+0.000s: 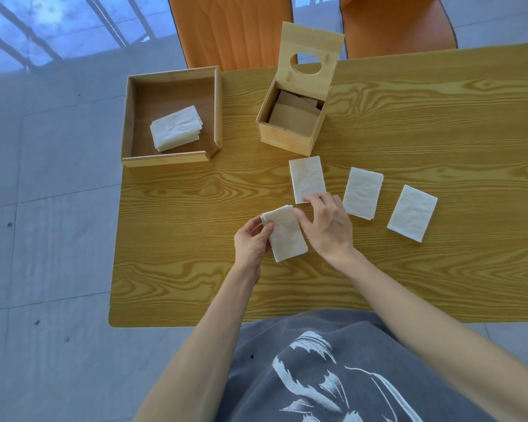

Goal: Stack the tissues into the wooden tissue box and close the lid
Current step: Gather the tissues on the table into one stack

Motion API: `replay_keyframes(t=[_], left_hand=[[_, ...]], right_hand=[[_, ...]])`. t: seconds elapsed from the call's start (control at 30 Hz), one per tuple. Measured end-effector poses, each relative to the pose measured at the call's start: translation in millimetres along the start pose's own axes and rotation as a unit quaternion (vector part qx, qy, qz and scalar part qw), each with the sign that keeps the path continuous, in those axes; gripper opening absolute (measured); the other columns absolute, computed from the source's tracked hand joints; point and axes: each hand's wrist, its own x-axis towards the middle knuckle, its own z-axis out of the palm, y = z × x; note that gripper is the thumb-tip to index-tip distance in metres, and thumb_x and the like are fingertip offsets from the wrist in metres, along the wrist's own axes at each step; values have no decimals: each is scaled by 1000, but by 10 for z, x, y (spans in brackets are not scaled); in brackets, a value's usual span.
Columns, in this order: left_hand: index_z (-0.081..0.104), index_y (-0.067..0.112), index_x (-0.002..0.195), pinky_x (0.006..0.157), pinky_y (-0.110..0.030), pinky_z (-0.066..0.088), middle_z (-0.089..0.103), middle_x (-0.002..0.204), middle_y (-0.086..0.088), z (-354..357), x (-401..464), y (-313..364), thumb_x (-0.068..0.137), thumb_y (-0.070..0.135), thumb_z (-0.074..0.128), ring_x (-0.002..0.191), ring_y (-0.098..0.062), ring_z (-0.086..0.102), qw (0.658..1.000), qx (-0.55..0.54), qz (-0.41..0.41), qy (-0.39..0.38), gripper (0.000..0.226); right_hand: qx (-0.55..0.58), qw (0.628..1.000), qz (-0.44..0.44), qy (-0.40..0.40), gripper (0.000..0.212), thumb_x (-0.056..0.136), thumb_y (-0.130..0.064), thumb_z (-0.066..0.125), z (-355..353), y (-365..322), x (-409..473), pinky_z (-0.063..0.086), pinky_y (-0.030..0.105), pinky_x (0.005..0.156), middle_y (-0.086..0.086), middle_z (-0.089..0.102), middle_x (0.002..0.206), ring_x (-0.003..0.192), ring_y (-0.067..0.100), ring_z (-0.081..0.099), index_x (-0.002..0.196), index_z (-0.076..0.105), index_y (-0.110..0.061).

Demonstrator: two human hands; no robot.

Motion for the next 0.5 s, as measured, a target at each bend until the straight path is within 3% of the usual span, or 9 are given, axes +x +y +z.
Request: replay_keyframes(t=[0.13,0.3,0.5], left_hand=[[58,20,115,86,-42,56,72,93,2,-37,3,81,96,14,62,81,-13,69,999,-19,0,27,20],[55,17,129,87,-42,57,71,101,-1,-86,24,153,97,19,61,88,-16,69,999,-20,-7,45,33],[54,12,134,86,-40,58,71,101,-3,-101,28,180,97,14,60,93,-18,69,998,-41,-20,38,37]], right_hand=[[15,998,53,3,32,95,-29,58,-92,-11,266,50,41,85,11,63,125,114,30,55,122,65,-11],[18,979,202,-30,49,92,-42,62,-153,-24,594,49,43,84,13,53,130,117,30,55,130,55,-12],[-38,968,239,-67,52,88,-45,67,-129,-99,766,48,40,83,13,51,128,114,30,56,124,58,-9]])
